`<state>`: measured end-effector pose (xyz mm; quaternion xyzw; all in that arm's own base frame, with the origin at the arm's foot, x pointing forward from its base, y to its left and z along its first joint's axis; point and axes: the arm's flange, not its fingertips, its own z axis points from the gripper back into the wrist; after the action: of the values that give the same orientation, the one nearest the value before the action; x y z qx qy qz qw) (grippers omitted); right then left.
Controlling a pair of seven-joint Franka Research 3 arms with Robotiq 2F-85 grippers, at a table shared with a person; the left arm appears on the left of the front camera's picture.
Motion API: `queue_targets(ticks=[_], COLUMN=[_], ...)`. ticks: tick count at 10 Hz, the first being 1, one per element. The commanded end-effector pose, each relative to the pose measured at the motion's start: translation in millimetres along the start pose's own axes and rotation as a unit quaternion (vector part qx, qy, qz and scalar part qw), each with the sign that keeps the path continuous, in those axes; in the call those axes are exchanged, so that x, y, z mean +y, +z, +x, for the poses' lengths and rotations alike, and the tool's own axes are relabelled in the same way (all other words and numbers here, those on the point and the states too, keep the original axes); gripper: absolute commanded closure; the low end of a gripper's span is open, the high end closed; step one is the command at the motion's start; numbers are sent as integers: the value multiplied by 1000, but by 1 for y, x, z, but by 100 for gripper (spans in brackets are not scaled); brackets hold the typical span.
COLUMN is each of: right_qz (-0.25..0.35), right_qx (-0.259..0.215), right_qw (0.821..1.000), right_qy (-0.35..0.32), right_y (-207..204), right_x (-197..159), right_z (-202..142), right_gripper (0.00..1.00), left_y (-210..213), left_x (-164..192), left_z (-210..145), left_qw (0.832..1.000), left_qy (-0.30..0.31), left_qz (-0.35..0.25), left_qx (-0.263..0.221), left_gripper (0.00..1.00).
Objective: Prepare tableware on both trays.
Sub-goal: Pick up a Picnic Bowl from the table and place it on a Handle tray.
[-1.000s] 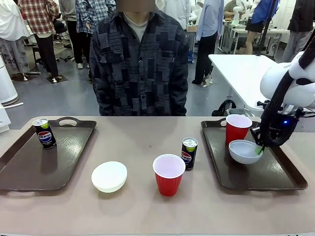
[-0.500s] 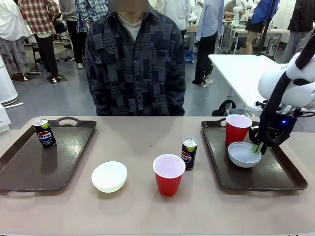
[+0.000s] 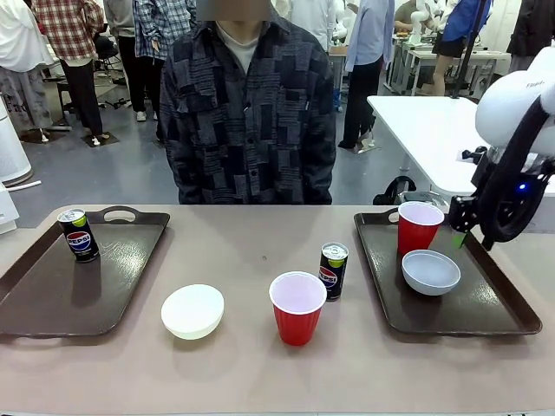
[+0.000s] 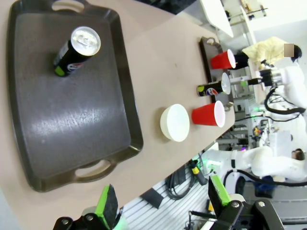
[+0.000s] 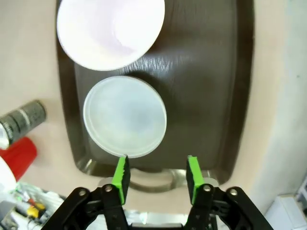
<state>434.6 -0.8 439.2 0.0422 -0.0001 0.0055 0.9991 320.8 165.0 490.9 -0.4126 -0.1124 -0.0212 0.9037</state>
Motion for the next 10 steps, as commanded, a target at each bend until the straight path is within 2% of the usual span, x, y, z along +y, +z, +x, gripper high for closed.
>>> queue_targets(ticks=[1, 2, 10], right_qz=[-25, -32, -19], right_qx=[0, -7, -4], right_qw=[1000, 999, 1000], right_qy=[-2, -5, 5], right_y=[21, 27, 28], right_x=[15, 17, 12], right_z=[-18, -23, -18], right_gripper=[14, 4, 4], left_y=[0, 0, 0], left_x=[0, 0, 0], left_z=[-1, -1, -1], left_qw=[1000, 1000, 1000], left_qy=[-4, -4, -4], left_qz=[-7, -7, -7], left_qx=[-3, -3, -3], left_gripper=[0, 0, 0])
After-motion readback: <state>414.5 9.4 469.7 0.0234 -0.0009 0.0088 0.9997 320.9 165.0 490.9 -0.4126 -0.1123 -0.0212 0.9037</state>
